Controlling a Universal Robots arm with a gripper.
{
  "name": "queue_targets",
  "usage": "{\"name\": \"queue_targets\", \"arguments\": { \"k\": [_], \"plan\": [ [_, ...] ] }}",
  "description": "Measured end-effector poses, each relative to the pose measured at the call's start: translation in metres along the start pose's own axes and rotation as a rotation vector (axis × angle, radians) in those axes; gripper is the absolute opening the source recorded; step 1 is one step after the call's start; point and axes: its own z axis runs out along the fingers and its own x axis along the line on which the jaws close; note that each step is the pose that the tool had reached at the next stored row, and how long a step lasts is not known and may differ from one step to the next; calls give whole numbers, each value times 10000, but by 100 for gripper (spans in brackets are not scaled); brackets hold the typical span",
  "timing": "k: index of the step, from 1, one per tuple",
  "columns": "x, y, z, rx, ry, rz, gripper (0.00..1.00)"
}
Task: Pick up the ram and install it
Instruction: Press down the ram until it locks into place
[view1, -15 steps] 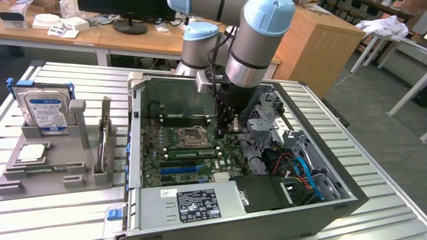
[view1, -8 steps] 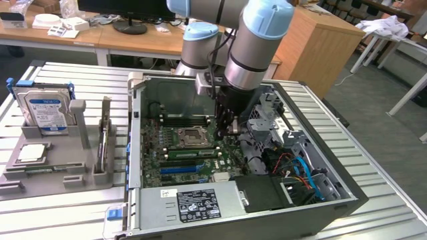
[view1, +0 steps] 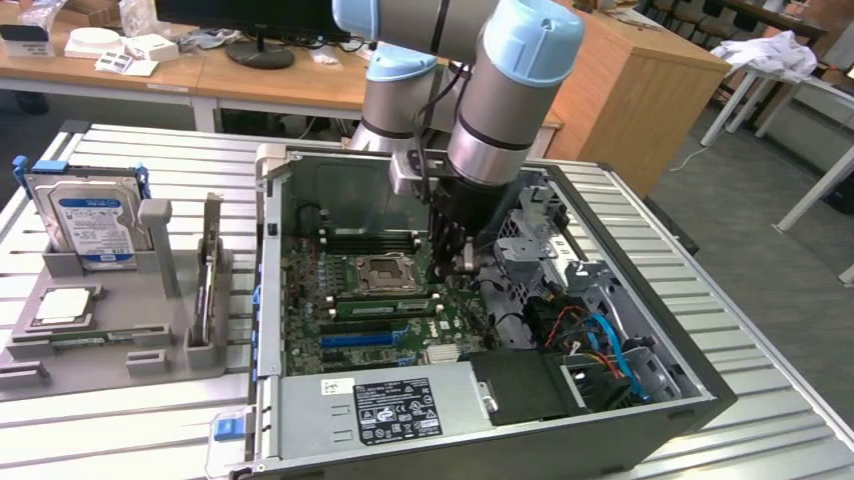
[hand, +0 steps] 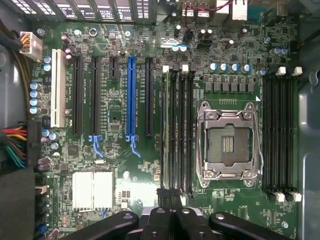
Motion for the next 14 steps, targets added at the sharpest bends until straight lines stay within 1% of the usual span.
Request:
{"name": "queue_targets", "arguments": {
  "k": [14],
  "plan": [
    [5, -2, 97, 0, -1, 0, 11]
  ]
}}
